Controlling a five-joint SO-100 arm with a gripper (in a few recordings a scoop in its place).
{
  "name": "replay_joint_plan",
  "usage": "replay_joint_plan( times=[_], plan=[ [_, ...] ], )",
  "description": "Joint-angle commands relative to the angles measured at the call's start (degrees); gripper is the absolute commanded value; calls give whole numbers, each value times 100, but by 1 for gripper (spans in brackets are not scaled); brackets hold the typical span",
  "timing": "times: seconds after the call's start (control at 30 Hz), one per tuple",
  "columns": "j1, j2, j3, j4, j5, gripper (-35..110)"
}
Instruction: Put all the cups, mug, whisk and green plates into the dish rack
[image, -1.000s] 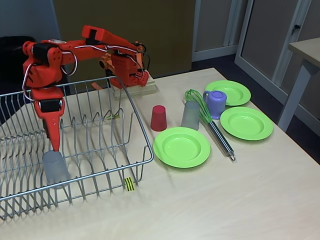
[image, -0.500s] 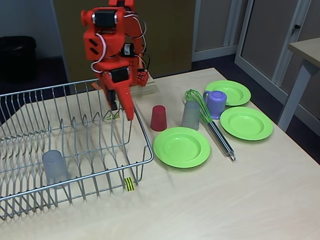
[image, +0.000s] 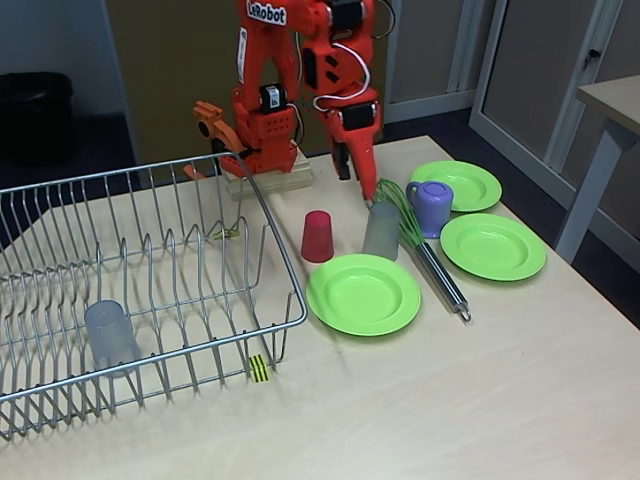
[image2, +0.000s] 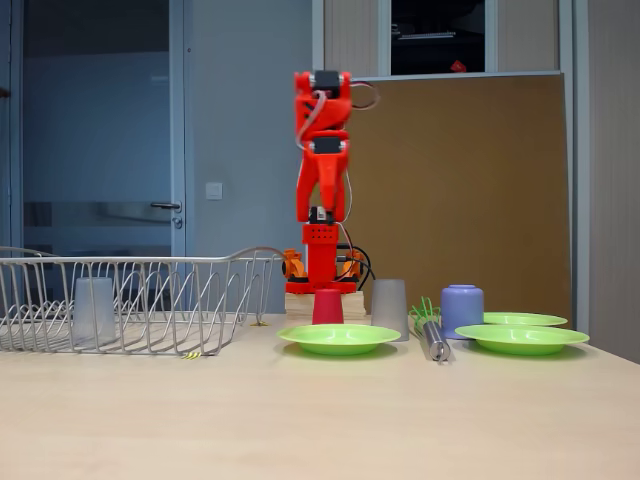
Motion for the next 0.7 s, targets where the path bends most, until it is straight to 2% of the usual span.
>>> replay_joint_plan(
  times=[0.0,0.17,0.33,0.5,0.67],
  plan=[
    [-1055,369,316,-404,1802,34],
    [-2241,290,562,-932,4210,35],
    [-3190,-132,589,-1318,5985,36],
    [-3753,-536,703,-2188,7251,38],
    [-4034,-1011,712,-3138,8068,41]
  ],
)
